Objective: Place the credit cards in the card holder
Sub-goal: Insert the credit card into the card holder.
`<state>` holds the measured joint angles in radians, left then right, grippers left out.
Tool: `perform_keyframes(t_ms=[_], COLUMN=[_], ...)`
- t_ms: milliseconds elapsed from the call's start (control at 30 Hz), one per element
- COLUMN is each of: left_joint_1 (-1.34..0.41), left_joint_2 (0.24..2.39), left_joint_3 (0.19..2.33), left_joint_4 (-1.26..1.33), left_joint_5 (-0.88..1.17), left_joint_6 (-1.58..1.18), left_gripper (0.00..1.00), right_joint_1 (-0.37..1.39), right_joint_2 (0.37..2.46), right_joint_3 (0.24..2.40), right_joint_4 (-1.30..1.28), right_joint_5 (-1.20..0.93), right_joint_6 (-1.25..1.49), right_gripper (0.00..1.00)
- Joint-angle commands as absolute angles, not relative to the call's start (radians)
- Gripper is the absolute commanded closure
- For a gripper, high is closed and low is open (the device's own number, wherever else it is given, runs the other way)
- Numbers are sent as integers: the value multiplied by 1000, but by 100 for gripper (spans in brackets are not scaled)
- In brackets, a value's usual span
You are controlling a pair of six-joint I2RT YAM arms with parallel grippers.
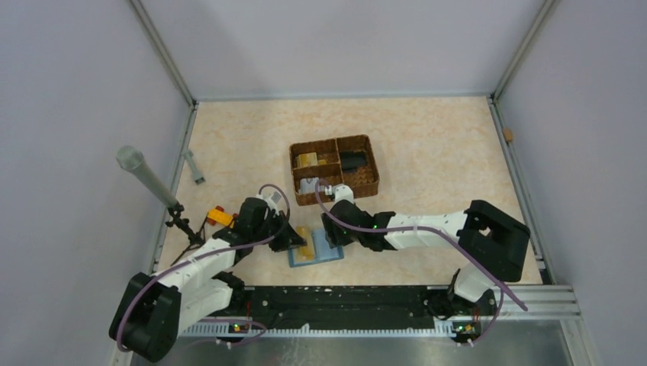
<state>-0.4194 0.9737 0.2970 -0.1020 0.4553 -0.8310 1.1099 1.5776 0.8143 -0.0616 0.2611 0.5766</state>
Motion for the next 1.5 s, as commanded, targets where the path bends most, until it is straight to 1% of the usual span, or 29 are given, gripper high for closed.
perform_keyframes(t_ms=[0, 67, 233, 367, 433, 533, 600, 900, 1133, 1467], left_joint_1=[-414, -414, -414, -414, -414, -414, -414, -414, -414, -414], left_joint_2=[1018, 1024, 1028, 1028, 1029, 1029, 1029, 1062, 1040, 1022], left_joint_3=[302, 294, 278, 269, 262, 249, 239, 212, 189, 143], left_joint_4=[-77, -51, -19, 6, 26, 49, 68, 107, 99, 152], left_joint_5=[539, 554, 580, 598, 599, 602, 604, 587, 548, 520], left_joint_6=[-809, -824, -848, -867, -872, -887, -898, -916, -949, -990], left_gripper=[100, 100, 100, 100, 100, 100, 100, 100, 100, 100], right_joint_1=[1120, 1121, 1121, 1120, 1120, 1121, 1121, 1120, 1121, 1121], right_joint_2=[1616, 1616, 1627, 1644, 1651, 1656, 1659, 1667, 1672, 1674], right_joint_3=[873, 870, 879, 890, 893, 894, 895, 897, 897, 897], right_joint_4=[-103, -115, -158, -173, -179, -183, -187, -187, -188, -186], right_joint_5=[273, 288, 333, 344, 347, 352, 354, 351, 354, 353], right_joint_6=[605, 615, 631, 633, 635, 639, 639, 646, 650, 649], right_gripper=[46, 53, 75, 89, 94, 98, 100, 100, 100, 100])
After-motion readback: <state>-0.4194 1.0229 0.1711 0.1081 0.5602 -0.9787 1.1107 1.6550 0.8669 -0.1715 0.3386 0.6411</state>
